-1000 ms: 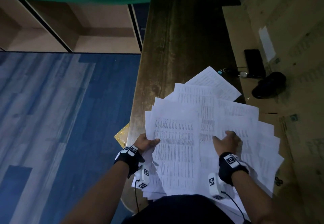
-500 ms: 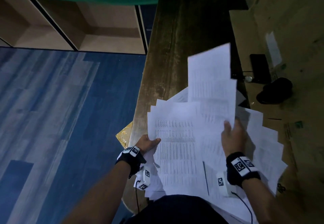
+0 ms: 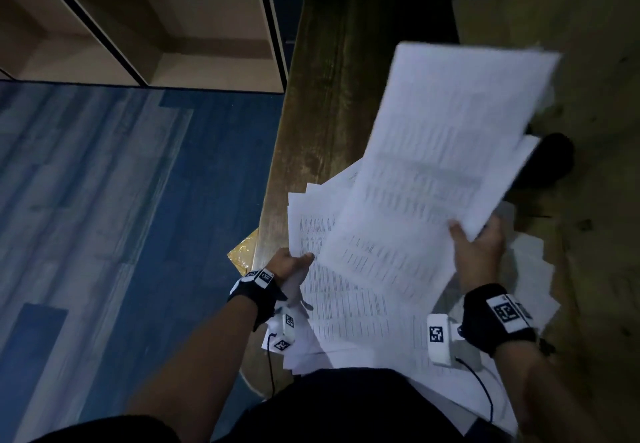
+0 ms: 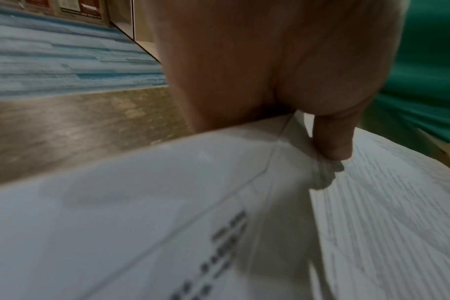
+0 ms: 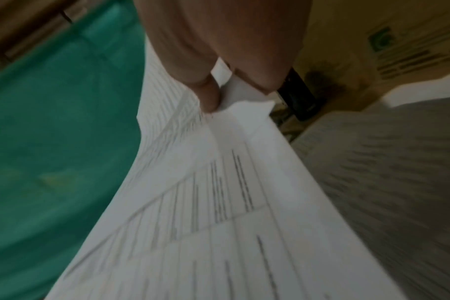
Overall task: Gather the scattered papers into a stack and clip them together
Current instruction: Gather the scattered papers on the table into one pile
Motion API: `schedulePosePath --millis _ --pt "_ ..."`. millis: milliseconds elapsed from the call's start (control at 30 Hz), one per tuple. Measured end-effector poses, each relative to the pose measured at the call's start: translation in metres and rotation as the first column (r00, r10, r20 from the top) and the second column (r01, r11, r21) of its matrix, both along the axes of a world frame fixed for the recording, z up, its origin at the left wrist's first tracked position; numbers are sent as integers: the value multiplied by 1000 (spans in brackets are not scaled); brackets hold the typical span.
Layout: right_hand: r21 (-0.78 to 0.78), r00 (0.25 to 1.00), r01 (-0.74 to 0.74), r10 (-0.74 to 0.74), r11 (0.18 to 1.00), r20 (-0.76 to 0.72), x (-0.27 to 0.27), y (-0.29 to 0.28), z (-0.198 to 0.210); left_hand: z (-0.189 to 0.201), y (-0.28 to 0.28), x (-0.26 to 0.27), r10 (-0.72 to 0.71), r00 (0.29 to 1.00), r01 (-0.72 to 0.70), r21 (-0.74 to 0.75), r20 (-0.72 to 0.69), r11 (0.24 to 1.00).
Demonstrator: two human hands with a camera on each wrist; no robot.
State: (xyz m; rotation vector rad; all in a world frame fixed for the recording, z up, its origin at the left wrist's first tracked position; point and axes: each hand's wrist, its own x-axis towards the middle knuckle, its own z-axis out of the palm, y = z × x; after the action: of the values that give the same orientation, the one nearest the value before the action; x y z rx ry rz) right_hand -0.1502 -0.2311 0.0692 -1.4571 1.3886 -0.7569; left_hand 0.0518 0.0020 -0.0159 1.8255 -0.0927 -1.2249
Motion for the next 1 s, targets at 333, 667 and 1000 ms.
schedulePosePath --millis 333,667,1000 --pt "431 572 -645 773 631 -275 -6 73 -70 3 -2 3 -9 999 11 37 -38 999" --pt "178 733 -35 146 983 -664 -82 -9 -78 -9 4 8 -77 997 76 68 19 995" --pt "337 613 -16 275 941 -741 -102 -19 -96 -5 5 8 -63 998 62 74 2 995"
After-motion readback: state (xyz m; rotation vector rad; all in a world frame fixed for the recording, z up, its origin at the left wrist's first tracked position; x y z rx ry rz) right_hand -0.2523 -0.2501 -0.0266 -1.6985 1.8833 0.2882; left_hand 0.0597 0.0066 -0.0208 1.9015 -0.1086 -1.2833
